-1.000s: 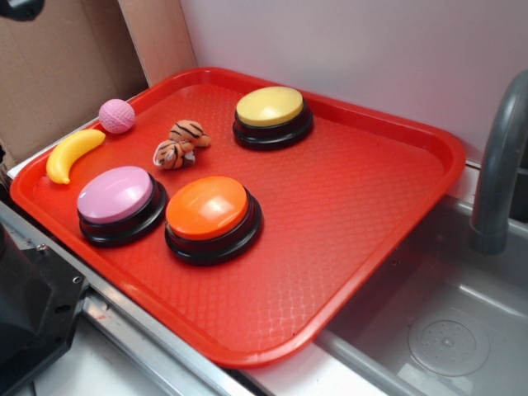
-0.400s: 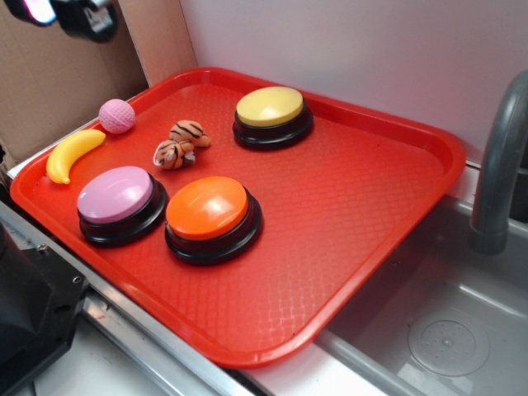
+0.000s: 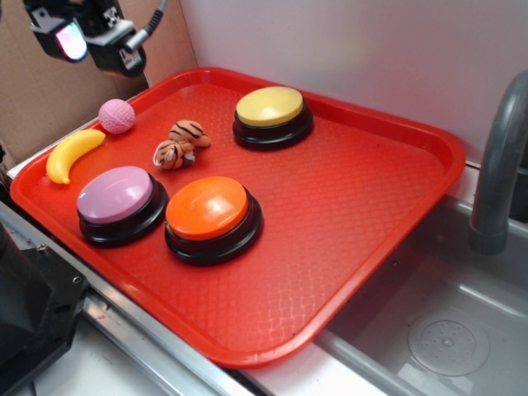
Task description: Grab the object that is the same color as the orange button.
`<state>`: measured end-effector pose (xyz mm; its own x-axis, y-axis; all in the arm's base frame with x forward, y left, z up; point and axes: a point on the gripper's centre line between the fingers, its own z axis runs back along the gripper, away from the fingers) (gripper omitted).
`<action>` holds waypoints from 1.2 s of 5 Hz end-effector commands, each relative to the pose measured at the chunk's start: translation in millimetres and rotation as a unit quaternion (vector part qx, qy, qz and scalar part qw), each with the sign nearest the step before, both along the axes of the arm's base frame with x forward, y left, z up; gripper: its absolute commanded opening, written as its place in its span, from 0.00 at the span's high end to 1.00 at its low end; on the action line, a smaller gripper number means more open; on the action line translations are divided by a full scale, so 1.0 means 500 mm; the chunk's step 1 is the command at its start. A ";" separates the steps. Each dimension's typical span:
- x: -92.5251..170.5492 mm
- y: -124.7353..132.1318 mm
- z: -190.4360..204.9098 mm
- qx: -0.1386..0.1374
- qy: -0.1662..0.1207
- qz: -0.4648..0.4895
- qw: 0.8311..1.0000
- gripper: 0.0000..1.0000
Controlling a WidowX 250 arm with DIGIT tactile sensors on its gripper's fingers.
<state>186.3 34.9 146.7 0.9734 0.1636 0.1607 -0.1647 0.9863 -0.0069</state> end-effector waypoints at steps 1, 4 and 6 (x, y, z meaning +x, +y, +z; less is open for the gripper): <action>0.052 0.036 -0.069 0.012 -0.031 -0.008 0.999 0.00; 0.110 0.064 -0.194 -0.005 -0.012 -0.008 1.000 0.00; 0.116 0.067 -0.232 -0.013 -0.006 -0.005 1.000 0.00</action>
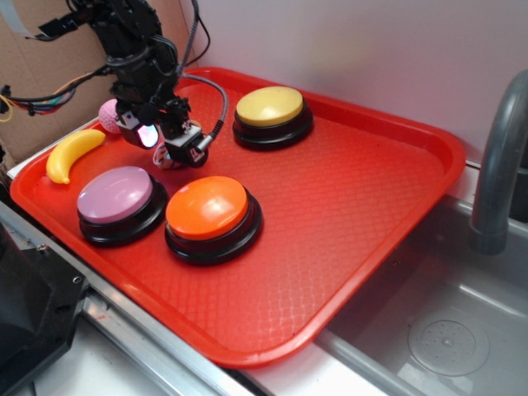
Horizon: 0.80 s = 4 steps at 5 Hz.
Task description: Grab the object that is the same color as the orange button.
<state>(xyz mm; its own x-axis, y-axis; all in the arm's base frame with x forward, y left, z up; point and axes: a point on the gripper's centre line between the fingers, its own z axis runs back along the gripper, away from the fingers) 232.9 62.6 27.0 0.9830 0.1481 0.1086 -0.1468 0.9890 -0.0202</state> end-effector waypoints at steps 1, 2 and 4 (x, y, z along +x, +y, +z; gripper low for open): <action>0.022 0.012 0.009 0.002 -0.032 0.017 0.999 1.00; 0.021 0.015 0.025 0.005 -0.028 0.032 0.999 1.00; 0.020 0.001 0.124 -0.014 0.029 0.074 0.997 1.00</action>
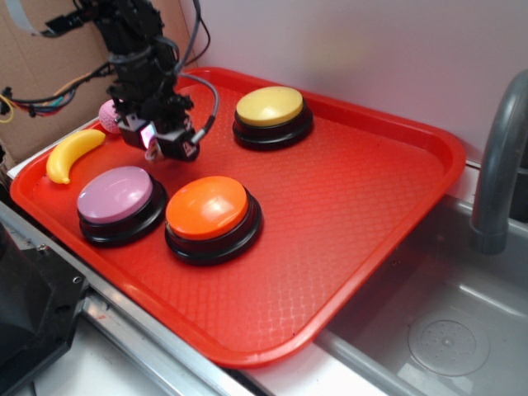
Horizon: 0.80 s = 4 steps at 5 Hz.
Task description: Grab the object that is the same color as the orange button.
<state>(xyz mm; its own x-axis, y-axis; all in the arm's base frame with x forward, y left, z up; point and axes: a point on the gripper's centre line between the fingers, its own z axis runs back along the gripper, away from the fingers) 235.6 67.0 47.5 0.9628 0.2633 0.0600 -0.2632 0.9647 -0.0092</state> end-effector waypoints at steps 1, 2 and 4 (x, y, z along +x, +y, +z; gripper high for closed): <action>0.013 -0.044 0.141 -0.003 0.016 0.006 1.000 1.00; 0.010 -0.093 0.201 0.013 0.015 -0.021 1.000 1.00; -0.014 -0.149 0.247 -0.001 -0.017 -0.051 0.999 1.00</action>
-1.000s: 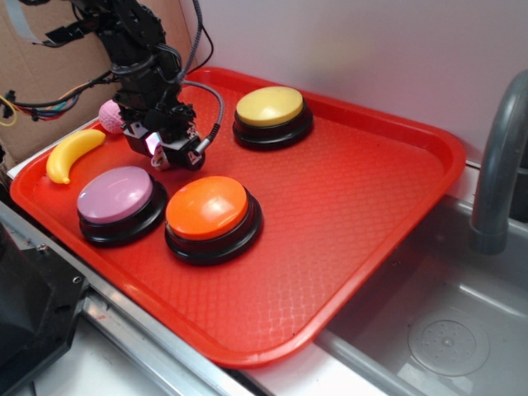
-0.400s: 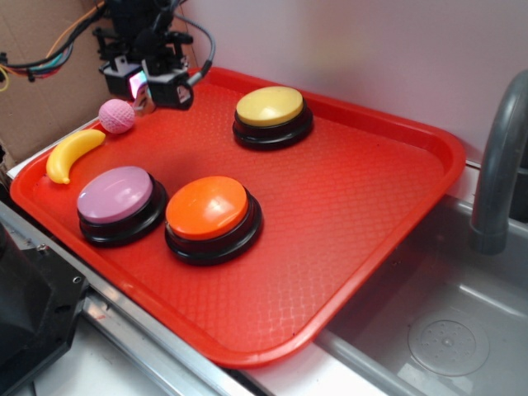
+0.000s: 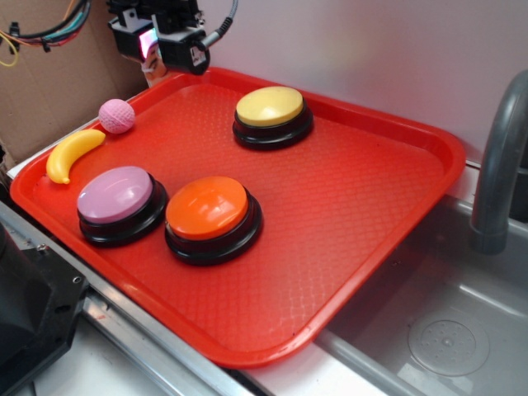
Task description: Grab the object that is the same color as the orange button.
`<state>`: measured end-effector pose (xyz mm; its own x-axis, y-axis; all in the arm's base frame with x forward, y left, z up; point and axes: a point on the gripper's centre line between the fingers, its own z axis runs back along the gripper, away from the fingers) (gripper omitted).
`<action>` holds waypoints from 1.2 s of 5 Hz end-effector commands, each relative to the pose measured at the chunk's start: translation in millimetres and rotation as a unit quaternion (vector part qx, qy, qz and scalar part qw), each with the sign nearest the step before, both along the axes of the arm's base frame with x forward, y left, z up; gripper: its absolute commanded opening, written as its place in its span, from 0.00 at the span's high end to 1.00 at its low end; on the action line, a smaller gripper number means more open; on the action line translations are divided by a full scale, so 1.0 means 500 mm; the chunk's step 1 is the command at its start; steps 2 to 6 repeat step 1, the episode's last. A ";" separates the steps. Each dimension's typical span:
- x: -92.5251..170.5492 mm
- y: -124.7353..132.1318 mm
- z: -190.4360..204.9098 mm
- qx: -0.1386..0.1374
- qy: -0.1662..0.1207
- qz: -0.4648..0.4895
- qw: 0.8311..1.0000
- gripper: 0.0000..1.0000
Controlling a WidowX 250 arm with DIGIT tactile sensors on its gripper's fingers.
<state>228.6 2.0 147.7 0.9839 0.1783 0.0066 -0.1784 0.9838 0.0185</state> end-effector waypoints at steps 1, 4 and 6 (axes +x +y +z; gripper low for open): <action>-0.006 0.001 0.039 -0.018 -0.035 0.027 0.999 1.00; -0.006 0.001 0.039 -0.018 -0.035 0.027 0.999 1.00; -0.006 0.001 0.039 -0.018 -0.035 0.027 0.999 1.00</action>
